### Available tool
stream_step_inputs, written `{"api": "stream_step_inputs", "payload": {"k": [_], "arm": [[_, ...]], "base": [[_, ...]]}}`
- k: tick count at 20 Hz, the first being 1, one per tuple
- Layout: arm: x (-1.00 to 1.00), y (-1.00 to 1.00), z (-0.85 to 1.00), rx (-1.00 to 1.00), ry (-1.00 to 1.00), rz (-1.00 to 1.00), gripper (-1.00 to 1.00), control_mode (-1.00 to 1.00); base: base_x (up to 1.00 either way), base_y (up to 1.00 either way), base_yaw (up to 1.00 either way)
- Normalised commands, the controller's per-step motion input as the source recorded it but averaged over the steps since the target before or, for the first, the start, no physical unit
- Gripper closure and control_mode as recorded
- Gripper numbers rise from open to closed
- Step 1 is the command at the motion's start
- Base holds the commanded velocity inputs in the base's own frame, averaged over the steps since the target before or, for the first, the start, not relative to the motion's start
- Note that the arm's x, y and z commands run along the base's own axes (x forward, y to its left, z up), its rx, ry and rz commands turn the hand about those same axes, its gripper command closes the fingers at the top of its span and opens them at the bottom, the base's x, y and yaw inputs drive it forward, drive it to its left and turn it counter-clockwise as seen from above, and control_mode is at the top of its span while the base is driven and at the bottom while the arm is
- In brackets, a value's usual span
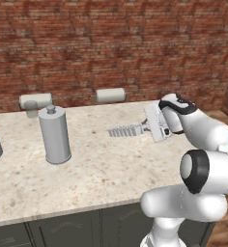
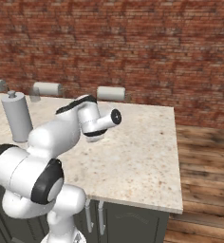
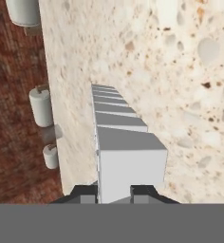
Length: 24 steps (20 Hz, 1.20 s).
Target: Open the freezer door, pick up the ice cube tray from the freezer, and place it on the dining counter.
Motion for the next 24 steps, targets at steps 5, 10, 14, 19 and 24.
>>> {"api": "stream_step_inputs", "payload": {"k": [5,10,14,19,24], "arm": [[0.58,0.03,-0.31,0.0,0.0,0.0,1.0,-1.0],[0.54,0.02,-0.3,0.0,0.0,0.0,1.0,-1.0],[0.45,0.01,-0.32,0.0,0.0,0.0,1.0,-1.0],[0.34,0.03,-0.24,0.0,0.01,0.0,1.0,-1.0],[0.28,0.01,-0.14,0.0,0.06,0.0,1.0,-1.0]], "base": [[0.0,0.0,0.0],[0.0,0.0,0.0],[0.0,0.0,0.0],[0.0,0.0,0.0],[0.0,0.0,0.0]]}}
